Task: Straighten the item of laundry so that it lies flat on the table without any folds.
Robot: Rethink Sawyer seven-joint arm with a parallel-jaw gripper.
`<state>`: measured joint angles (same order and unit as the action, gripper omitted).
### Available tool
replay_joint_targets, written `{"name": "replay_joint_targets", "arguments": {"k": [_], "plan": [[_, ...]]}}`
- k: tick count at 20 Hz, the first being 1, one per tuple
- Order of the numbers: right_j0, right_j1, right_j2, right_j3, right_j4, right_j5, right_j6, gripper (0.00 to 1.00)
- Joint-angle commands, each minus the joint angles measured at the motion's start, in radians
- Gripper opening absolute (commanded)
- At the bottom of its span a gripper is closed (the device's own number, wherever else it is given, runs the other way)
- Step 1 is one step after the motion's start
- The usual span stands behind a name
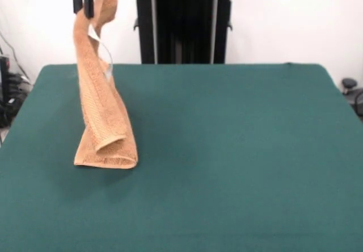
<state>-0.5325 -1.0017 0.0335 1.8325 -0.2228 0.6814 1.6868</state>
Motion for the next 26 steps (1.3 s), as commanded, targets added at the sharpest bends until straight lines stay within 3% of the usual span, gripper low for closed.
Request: {"name": "replay_joint_targets", "arguments": {"k": [1,26], "plan": [[0.044,0.021,0.144,0.055,-0.007,0.035,-0.075,0.00],[0.112,0.274,0.290,0.305,0.175,-0.373,0.178,0.00]]}}
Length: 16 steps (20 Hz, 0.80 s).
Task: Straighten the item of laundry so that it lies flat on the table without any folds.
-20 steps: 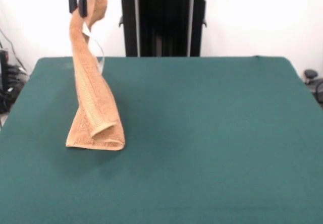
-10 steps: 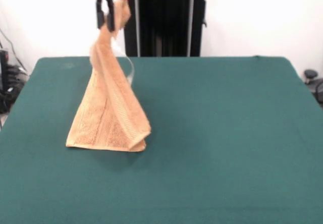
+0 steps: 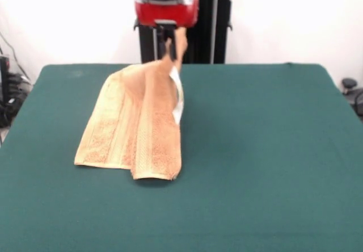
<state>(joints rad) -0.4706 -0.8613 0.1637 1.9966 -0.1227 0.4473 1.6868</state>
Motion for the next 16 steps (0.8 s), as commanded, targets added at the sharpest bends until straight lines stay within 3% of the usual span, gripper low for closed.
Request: {"name": "replay_joint_targets", "arguments": {"k": [1,11,16], "plan": [[0.052,0.149,0.168,0.145,0.079,-0.156,0.180,0.00],[-0.028,0.292,0.348,0.221,0.101,-0.247,0.157,0.00],[-0.026,0.311,0.356,0.254,0.070,-0.275,0.163,0.00]]}}
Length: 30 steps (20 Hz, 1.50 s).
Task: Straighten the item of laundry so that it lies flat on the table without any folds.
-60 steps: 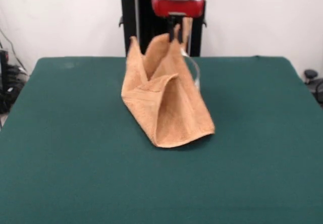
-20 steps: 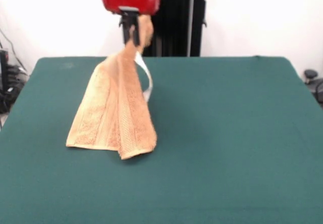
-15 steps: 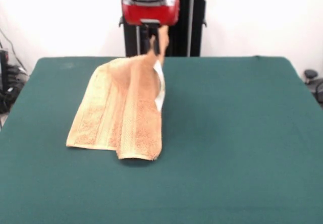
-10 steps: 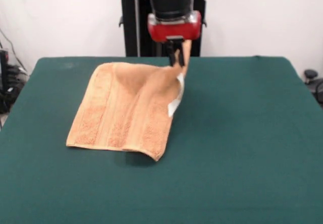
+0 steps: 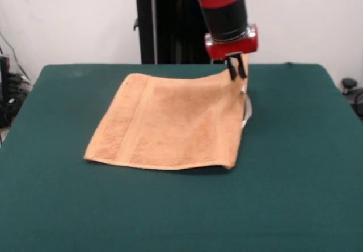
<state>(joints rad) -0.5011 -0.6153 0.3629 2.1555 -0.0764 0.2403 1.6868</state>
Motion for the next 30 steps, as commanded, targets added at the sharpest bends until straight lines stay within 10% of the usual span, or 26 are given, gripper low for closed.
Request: {"name": "replay_joint_targets", "arguments": {"k": [1,13,22,23,30], "plan": [[-0.013,0.090,0.175,0.098,0.011,-0.081,0.148,0.00],[-0.108,0.308,0.190,-0.048,-0.178,-0.189,0.023,0.00],[-0.035,0.187,0.064,-0.107,-0.190,-0.154,0.087,0.00],[-0.040,0.188,0.071,-0.109,-0.202,-0.163,0.080,1.00],[-0.004,0.013,0.028,-0.044,-0.117,-0.068,0.154,1.00]]}}
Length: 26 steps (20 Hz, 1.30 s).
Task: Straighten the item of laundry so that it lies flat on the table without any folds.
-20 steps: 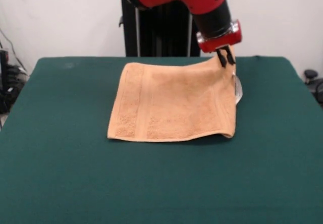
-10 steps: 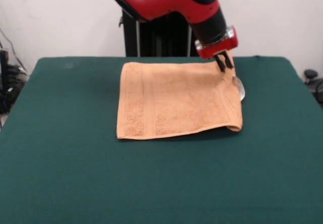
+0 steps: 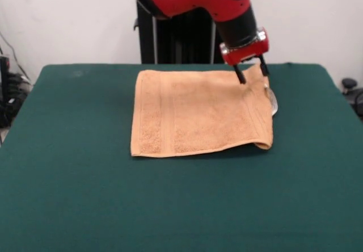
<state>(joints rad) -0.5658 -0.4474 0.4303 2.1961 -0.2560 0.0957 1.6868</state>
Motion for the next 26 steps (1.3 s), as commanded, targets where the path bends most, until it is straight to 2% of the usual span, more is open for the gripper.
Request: {"name": "replay_joint_targets", "arguments": {"k": [1,5,8,11,13,16,18,22,26], "plan": [[0.076,-0.203,-0.069,-0.072,0.076,0.101,0.166,1.00],[0.154,-0.309,-0.243,-0.089,0.059,0.144,0.170,1.00],[0.211,-0.310,-0.382,-0.151,0.020,0.116,0.167,1.00],[0.256,-0.283,-0.475,-0.202,0.013,0.073,0.171,1.00],[0.251,-0.234,-0.484,-0.228,0.018,0.024,0.165,1.00],[0.218,-0.116,-0.450,-0.250,0.026,-0.129,0.179,1.00],[0.213,-0.072,-0.440,-0.270,0.028,-0.194,0.186,1.00],[0.226,-0.014,-0.455,-0.328,0.039,-0.237,0.172,1.00],[0.238,-0.009,-0.487,-0.355,0.045,-0.228,0.146,1.00]]}}
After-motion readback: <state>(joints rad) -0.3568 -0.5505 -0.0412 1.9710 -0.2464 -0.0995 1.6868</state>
